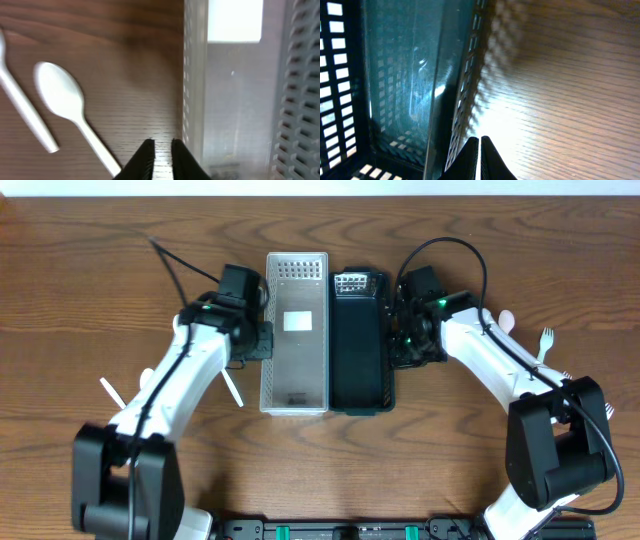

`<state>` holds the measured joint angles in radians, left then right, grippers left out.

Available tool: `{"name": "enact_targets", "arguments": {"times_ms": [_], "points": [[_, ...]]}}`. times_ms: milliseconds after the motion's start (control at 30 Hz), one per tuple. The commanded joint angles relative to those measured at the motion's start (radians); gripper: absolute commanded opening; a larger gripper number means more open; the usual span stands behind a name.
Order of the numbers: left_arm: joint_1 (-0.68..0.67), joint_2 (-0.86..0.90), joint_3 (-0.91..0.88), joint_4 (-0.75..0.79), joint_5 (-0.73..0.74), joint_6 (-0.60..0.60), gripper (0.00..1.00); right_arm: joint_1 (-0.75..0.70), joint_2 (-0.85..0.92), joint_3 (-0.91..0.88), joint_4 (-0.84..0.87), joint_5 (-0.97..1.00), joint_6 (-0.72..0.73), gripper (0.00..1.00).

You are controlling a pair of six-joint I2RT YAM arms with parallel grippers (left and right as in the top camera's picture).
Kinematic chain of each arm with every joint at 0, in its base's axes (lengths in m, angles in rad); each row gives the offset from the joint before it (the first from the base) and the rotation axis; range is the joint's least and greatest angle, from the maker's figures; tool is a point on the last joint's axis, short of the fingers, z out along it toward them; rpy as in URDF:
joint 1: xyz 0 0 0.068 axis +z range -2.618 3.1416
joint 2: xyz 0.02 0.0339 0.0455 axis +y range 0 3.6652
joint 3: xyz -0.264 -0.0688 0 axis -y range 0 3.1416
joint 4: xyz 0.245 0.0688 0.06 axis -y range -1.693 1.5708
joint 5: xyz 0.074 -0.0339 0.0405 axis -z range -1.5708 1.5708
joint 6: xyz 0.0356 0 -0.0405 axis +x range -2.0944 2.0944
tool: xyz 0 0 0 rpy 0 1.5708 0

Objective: Pack container

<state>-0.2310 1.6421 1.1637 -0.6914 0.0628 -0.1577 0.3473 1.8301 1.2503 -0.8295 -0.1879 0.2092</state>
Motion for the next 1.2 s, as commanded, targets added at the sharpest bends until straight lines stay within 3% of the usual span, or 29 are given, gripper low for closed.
{"name": "enact_targets", "arguments": {"times_ms": [0, 200, 233, 333, 400, 500, 533, 633, 700, 900, 1167], "points": [[0.019, -0.044, 0.011, -0.001, -0.026, 0.003, 0.17, 0.014, 0.004, 0.016, 0.003, -0.026, 0.023, 0.07], [0.019, -0.083, 0.011, -0.013, -0.026, 0.003, 0.17, -0.006, 0.002, 0.017, -0.010, 0.061, 0.053, 0.15], [0.019, -0.098, 0.011, -0.019, -0.026, 0.003, 0.22, -0.016, -0.002, 0.018, -0.017, 0.108, 0.080, 0.17], [0.019, -0.171, 0.011, -0.050, -0.026, 0.003, 0.35, -0.066, -0.027, 0.040, -0.047, 0.223, 0.127, 0.36], [0.019, -0.238, 0.011, -0.079, -0.027, 0.003, 0.38, -0.109, -0.054, 0.081, -0.083, 0.253, 0.124, 0.45], [0.019, -0.344, 0.011, -0.127, -0.026, 0.003, 0.56, -0.177, -0.105, 0.149, -0.101, 0.249, 0.091, 0.90], [0.019, -0.385, 0.011, -0.148, -0.026, 0.003, 0.59, -0.197, -0.122, 0.169, -0.103, 0.246, 0.049, 0.93], [0.019, -0.506, 0.011, -0.222, -0.026, 0.003, 0.73, -0.277, -0.156, 0.242, -0.120, 0.268, 0.028, 0.77], [0.019, -0.567, 0.011, -0.254, -0.026, 0.003, 0.82, -0.329, -0.146, 0.288, -0.152, 0.269, 0.046, 0.75], [0.019, -0.690, 0.011, -0.316, -0.026, 0.002, 0.83, -0.441, 0.015, 0.413, -0.247, 0.267, 0.006, 0.81], [0.019, -0.663, 0.011, -0.326, -0.026, 0.002, 0.83, -0.513, 0.196, 0.465, -0.234, 0.278, 0.006, 0.82]]}}
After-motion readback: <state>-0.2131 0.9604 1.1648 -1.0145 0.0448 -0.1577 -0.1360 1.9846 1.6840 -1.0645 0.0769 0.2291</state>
